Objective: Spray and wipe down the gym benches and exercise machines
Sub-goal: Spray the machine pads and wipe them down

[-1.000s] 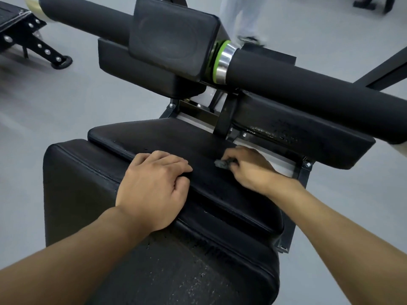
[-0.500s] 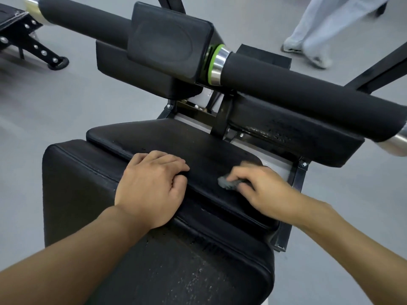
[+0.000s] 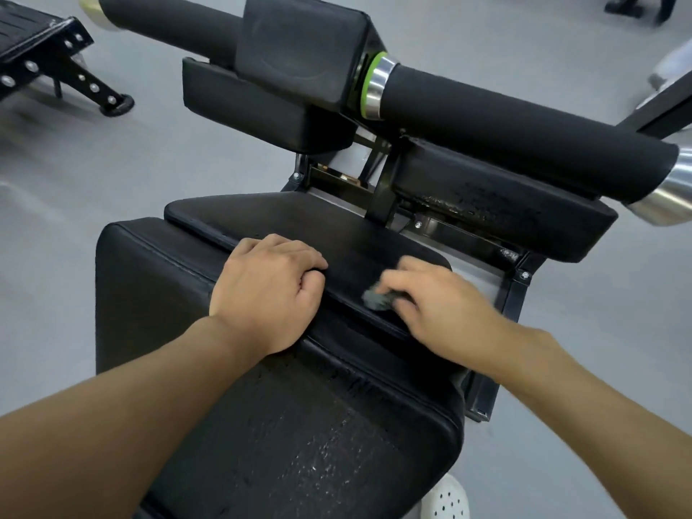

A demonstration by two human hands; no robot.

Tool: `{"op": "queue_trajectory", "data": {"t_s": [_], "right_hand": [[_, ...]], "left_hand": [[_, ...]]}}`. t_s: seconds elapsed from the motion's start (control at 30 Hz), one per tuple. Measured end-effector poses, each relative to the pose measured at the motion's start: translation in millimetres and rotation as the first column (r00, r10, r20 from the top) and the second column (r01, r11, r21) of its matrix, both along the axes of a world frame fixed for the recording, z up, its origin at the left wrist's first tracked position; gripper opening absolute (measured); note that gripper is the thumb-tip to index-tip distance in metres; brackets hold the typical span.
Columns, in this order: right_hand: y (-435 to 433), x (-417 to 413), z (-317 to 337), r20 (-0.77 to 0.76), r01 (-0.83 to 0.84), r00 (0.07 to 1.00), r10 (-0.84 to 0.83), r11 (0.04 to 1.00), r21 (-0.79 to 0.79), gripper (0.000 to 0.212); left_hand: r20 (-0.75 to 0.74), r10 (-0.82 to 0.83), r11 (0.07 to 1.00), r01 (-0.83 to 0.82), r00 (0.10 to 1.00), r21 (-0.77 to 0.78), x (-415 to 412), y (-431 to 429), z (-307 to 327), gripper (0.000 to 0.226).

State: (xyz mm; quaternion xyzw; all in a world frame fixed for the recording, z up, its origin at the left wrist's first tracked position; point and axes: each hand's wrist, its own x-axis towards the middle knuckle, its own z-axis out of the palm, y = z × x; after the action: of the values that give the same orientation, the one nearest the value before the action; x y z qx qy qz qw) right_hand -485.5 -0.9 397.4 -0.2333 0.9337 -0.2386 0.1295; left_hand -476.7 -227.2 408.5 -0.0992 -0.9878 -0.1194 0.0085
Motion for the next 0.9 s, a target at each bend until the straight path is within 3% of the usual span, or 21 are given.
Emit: {"op": "queue_trajectory", "data": {"t_s": [0.1, 0.27, 0.43, 0.53, 0.63, 0.9], "right_hand": [[-31.1, -11.5, -0.5, -0.017, -0.009, 1.0, 0.009, 1.0, -0.018, 0.029], [26.7, 27.0, 10.9, 0.058, -0.016, 0.998, 0.017, 1.0, -0.011, 0.027], [5.6, -2.7, -5.1, 0.042, 0.097, 0.994, -0.096, 0.995, -0.014, 0.026], [18.5, 11.3, -2.0, 0.039, 0.077, 0.996, -0.077, 0.997, 0.011, 0.025], [46.5, 38.4, 9.0, 0.06, 0.05, 0.997, -0.05, 0.999, -0.007, 0.024], [24.5, -6.5, -15.8, 0.078, 0.114, 0.99, -0.113, 0.993, -0.008, 0.026]], "left_hand": [[-0.011, 0.008, 1.0, -0.008, 1.0, -0.01, 0.0, 0.1, -0.3, 0.056], [0.03, -0.002, 0.999, 0.004, 1.0, -0.042, 0.5, 1.5, 3.4, 0.061], [0.13, -0.08, 0.993, 0.091, 0.988, -0.078, 5.3, 16.2, 17.9, 0.071], [0.2, -0.103, 0.992, 0.116, 0.974, -0.056, 11.7, 31.4, 19.5, 0.072], [0.185, -0.063, 0.995, 0.076, 0.981, -0.066, 14.8, 36.5, 11.8, 0.069], [0.181, -0.044, 0.996, 0.057, 0.982, -0.066, 13.0, 35.8, 9.3, 0.072]]}}
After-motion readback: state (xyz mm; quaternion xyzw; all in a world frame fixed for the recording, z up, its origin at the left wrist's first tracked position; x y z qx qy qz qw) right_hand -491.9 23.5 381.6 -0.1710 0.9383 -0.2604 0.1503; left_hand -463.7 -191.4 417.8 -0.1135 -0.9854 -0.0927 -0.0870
